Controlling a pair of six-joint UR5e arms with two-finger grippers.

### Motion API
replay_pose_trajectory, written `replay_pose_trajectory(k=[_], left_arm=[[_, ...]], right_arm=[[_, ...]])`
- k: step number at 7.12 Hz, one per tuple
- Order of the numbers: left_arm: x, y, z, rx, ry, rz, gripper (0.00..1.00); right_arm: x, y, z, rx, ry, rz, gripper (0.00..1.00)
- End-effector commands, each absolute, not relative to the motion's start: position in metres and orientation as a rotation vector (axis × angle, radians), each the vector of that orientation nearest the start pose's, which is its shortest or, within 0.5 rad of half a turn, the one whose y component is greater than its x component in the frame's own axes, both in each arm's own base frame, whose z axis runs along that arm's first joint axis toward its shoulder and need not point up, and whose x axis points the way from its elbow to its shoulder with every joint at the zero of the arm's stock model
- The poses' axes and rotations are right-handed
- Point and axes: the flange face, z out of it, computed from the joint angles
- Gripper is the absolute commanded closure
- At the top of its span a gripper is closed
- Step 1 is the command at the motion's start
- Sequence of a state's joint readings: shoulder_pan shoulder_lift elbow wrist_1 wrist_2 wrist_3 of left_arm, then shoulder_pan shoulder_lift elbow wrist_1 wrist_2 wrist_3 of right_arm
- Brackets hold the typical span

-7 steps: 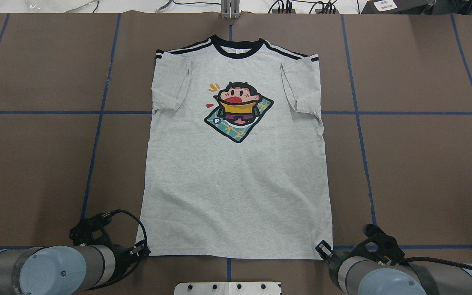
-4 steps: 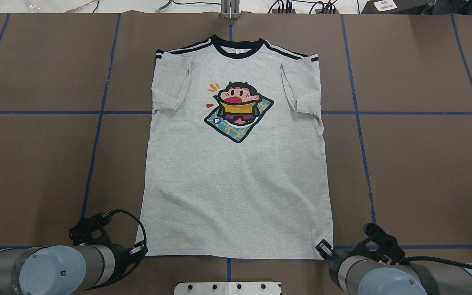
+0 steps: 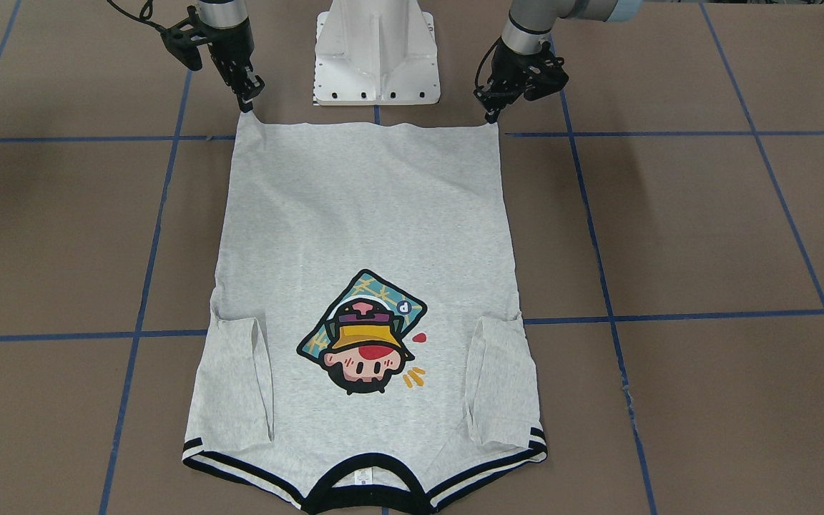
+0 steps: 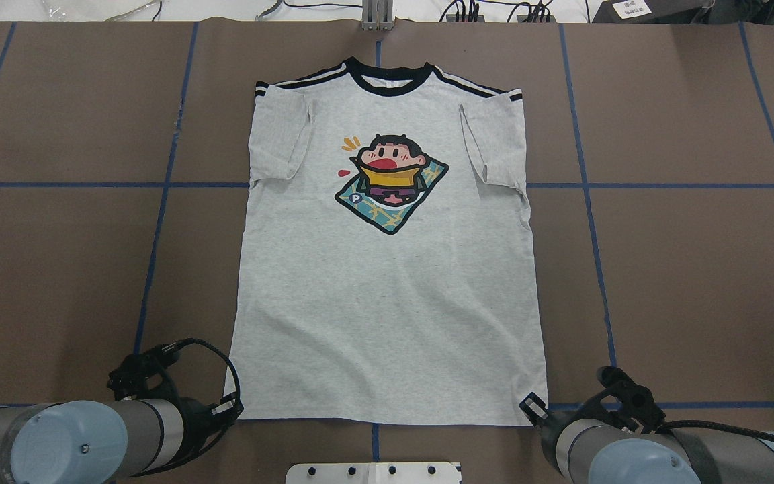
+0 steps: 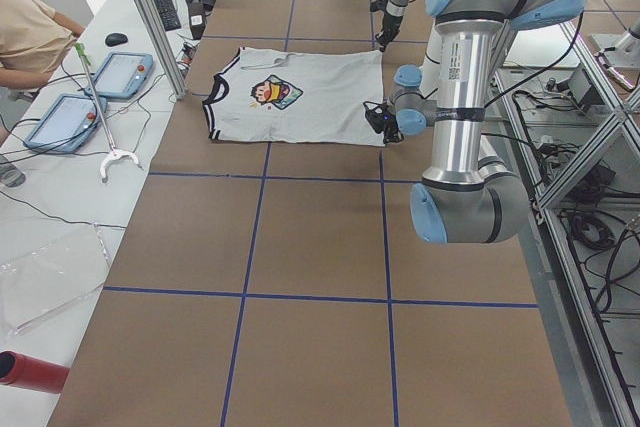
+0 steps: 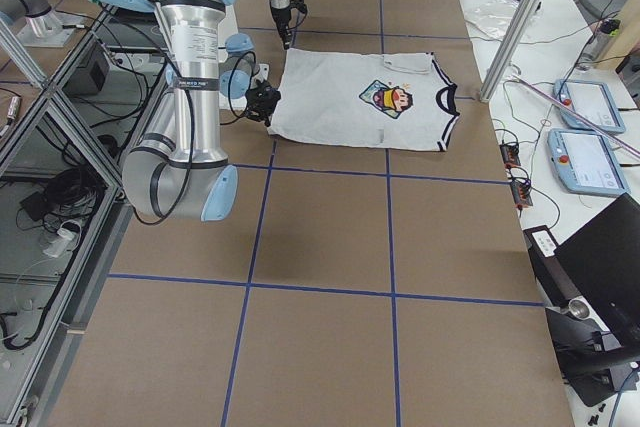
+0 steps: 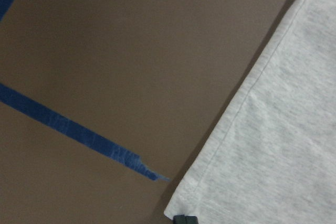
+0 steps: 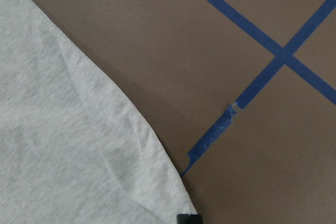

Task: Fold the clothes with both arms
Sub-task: 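Grasp the two hem corners with the left and right grippers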

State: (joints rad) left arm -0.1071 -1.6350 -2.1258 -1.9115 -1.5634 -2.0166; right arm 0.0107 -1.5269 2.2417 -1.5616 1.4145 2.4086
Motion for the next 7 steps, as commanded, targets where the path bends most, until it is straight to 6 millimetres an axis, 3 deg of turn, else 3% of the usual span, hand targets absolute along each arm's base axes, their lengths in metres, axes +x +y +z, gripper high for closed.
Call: replay_pose_trajectory(k=[1,2,3,4,5,7], left_arm=[[0.448,-0.179,0.304,-0.174,1.02,-0.502,1.0],[0.433,-0.168,0.285,-0.201,1.028,-0.497,1.0],[0.418,-0.145,0.264,-0.246,1.011,-0.485,1.0],[0.404,-0.135,0.248,-0.271,1.007,-0.49,1.0],[0.398,-0.14,0.241,-0.273,1.021,-0.504,1.0],[0.385,-0.166,0.228,-0.191,1.071,-0.432,1.0]], right_arm=[[-0.458,-0.131,0.334,-0.179,-0.748,0.818,1.0],[-0.456,-0.117,0.325,-0.2,-0.762,0.787,1.0],[-0.439,-0.115,0.306,-0.222,-0.795,0.779,1.0],[-0.423,-0.114,0.3,-0.23,-0.808,0.773,1.0],[-0.408,-0.123,0.299,-0.226,-0.814,0.789,1.0],[-0.392,-0.166,0.294,-0.183,-0.843,0.879,1.0]])
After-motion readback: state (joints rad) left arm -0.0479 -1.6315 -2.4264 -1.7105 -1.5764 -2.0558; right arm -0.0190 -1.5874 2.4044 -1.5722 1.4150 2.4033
